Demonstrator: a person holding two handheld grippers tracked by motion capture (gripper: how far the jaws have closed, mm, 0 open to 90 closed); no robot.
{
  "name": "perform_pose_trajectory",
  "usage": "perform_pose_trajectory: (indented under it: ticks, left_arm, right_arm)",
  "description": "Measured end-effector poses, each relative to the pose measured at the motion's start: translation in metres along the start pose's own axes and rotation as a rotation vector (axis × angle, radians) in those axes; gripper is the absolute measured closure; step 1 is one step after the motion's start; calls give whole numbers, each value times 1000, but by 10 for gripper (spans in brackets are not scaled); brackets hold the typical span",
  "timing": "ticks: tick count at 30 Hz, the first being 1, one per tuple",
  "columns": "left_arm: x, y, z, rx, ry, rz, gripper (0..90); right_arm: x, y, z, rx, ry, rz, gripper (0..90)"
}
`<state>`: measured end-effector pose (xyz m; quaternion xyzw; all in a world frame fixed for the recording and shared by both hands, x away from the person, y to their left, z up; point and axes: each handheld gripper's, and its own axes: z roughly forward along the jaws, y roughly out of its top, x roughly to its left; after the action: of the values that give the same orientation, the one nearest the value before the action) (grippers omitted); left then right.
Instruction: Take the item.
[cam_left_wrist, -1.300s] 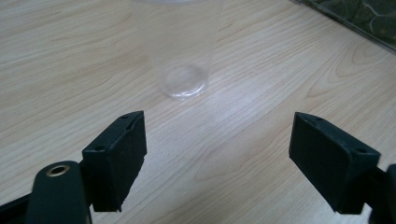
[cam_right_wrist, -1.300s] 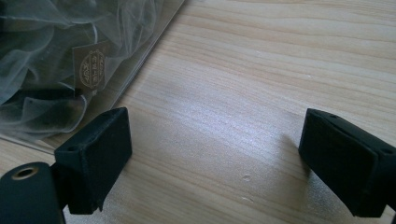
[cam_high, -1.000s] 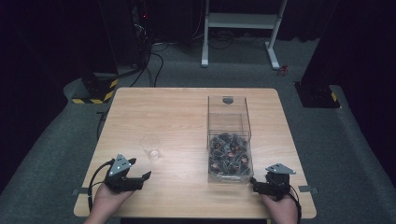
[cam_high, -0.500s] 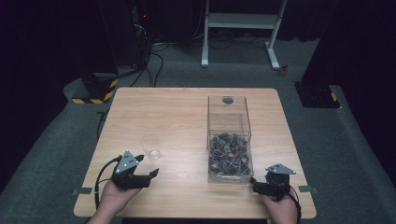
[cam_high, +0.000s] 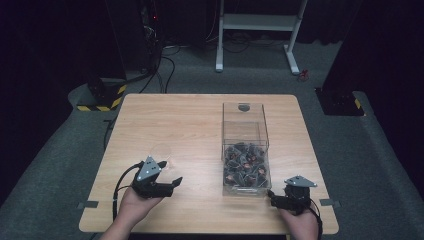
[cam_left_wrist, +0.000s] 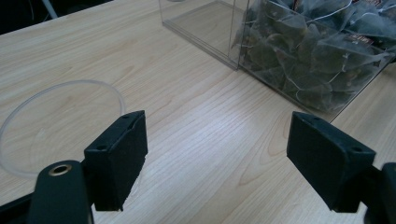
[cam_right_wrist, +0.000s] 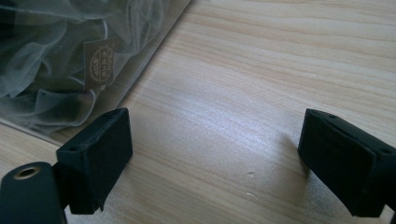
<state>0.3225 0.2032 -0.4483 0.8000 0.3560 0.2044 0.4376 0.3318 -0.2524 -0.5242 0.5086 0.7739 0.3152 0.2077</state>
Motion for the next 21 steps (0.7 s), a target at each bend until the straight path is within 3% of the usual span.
perform_pose_trajectory:
  ticks: [4, 21]
  left_arm:
    - [-3, 4, 3, -4, -9, -2, 210]
    - [-16, 19, 13, -34, -64, -4, 222]
  right_arm:
    - [-5, 1, -2, 0, 12, 16, 122]
    - [-6, 1, 2, 4, -8, 0, 96]
